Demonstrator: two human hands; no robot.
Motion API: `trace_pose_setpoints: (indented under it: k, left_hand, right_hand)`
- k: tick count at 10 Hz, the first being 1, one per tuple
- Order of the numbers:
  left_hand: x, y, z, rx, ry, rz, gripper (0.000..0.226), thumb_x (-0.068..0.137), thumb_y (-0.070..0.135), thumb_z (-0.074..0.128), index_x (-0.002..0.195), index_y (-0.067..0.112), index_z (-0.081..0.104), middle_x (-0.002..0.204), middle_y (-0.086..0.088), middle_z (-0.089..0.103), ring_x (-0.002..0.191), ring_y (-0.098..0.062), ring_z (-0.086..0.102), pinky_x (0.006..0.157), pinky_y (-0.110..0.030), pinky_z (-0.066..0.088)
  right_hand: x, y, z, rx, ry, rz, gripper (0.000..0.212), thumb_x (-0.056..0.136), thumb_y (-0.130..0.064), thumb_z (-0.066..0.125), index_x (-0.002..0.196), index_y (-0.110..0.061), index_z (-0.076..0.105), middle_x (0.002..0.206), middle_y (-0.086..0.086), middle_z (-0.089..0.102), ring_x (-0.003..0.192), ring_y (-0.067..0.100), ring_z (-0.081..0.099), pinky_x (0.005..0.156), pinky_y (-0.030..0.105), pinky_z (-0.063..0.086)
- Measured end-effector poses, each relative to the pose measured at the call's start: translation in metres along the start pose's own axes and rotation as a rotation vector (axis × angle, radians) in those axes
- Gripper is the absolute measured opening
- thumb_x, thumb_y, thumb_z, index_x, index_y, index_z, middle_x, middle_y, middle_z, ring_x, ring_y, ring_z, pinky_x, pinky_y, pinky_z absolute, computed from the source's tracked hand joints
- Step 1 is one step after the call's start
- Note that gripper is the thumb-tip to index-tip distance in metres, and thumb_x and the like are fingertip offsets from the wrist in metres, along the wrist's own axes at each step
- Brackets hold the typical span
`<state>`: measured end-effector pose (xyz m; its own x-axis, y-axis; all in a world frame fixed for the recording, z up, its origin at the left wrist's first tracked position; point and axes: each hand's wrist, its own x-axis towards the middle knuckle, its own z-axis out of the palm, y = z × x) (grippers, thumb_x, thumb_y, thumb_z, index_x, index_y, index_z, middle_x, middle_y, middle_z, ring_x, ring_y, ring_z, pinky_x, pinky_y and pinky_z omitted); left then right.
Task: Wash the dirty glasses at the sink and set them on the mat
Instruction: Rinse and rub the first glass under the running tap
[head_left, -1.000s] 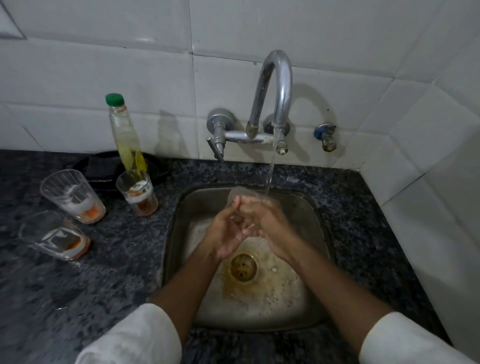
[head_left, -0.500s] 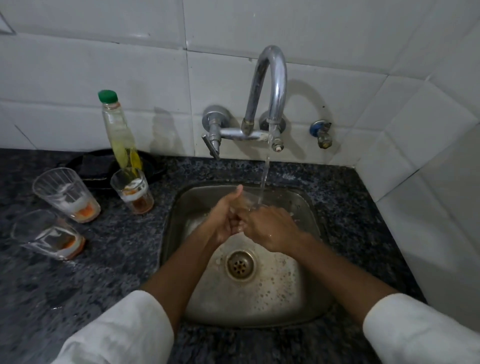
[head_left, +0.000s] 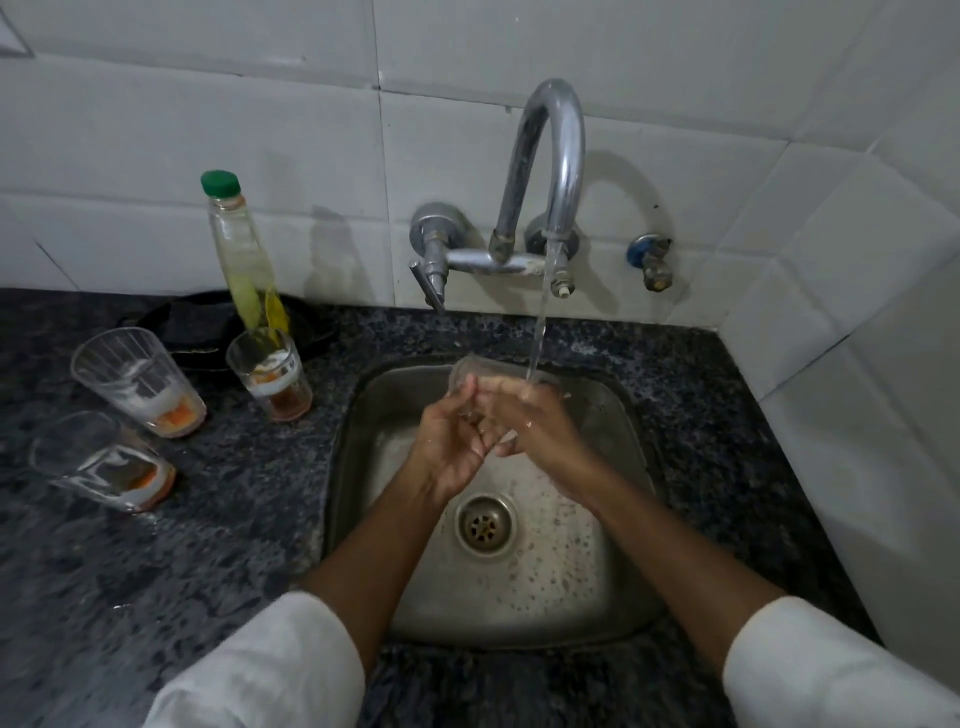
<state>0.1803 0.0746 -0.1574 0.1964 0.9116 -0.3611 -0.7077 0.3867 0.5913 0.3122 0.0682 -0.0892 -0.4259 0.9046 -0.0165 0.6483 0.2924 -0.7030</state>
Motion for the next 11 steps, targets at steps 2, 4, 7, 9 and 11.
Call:
trace_pose_setpoints:
  k: [2, 4, 7, 9, 11]
  left_hand:
    - [-0.003, 0.0, 0.003, 0.256, 0.072, -0.065, 0.068, 0.086, 0.055, 0.065, 0.126, 0.0, 0.062, 0.121, -0.024, 0.066, 0.109, -0.035, 0.064, 0.095, -0.045, 0.052]
    - [-0.002, 0.005, 0.014, 0.171, 0.101, -0.026, 0.054, 0.093, 0.054, 0.054, 0.092, 0.003, 0.073, 0.083, -0.013, 0.069, 0.067, -0.019, 0.065, 0.06, -0.029, 0.053]
    - [-0.003, 0.005, 0.009, 0.072, 0.118, -0.043, 0.042, 0.09, 0.045, 0.065, 0.093, 0.003, 0.072, 0.093, -0.017, 0.068, 0.08, -0.026, 0.062, 0.071, -0.036, 0.049]
    - [-0.012, 0.0, 0.031, 0.085, 0.274, -0.001, 0.032, 0.078, 0.027, 0.08, 0.102, 0.008, 0.07, 0.092, -0.014, 0.075, 0.08, -0.026, 0.073, 0.081, -0.041, 0.059]
    - [-0.028, -0.013, 0.044, 0.852, 0.241, 0.492, 0.06, 0.058, 0.012, 0.091, 0.11, 0.022, 0.064, 0.102, 0.007, 0.072, 0.093, -0.003, 0.068, 0.081, -0.022, 0.056]
  right_hand:
    - [0.005, 0.005, -0.003, -0.041, -0.053, 0.083, 0.022, 0.092, -0.03, 0.05, 0.098, -0.024, 0.07, 0.098, 0.006, 0.071, 0.088, 0.024, 0.068, 0.071, 0.037, 0.056]
    - [0.004, 0.011, 0.002, -0.67, -0.167, -0.187, 0.028, 0.093, -0.027, 0.049, 0.116, -0.016, 0.06, 0.1, 0.01, 0.067, 0.085, 0.025, 0.065, 0.06, 0.033, 0.046]
    - [-0.003, 0.004, 0.0, -0.629, -0.189, -0.181, 0.018, 0.095, -0.026, 0.049, 0.109, -0.024, 0.061, 0.102, 0.003, 0.066, 0.092, 0.02, 0.065, 0.066, 0.033, 0.049]
    - [-0.009, 0.018, 0.019, 0.948, 0.165, 0.352, 0.024, 0.083, -0.006, 0.062, 0.104, -0.012, 0.07, 0.095, 0.006, 0.071, 0.083, 0.017, 0.066, 0.072, 0.031, 0.05]
    - [-0.003, 0.03, 0.042, 1.598, 0.443, 0.856, 0.037, 0.088, -0.046, 0.055, 0.093, -0.013, 0.072, 0.09, 0.007, 0.07, 0.081, 0.019, 0.065, 0.074, 0.033, 0.051]
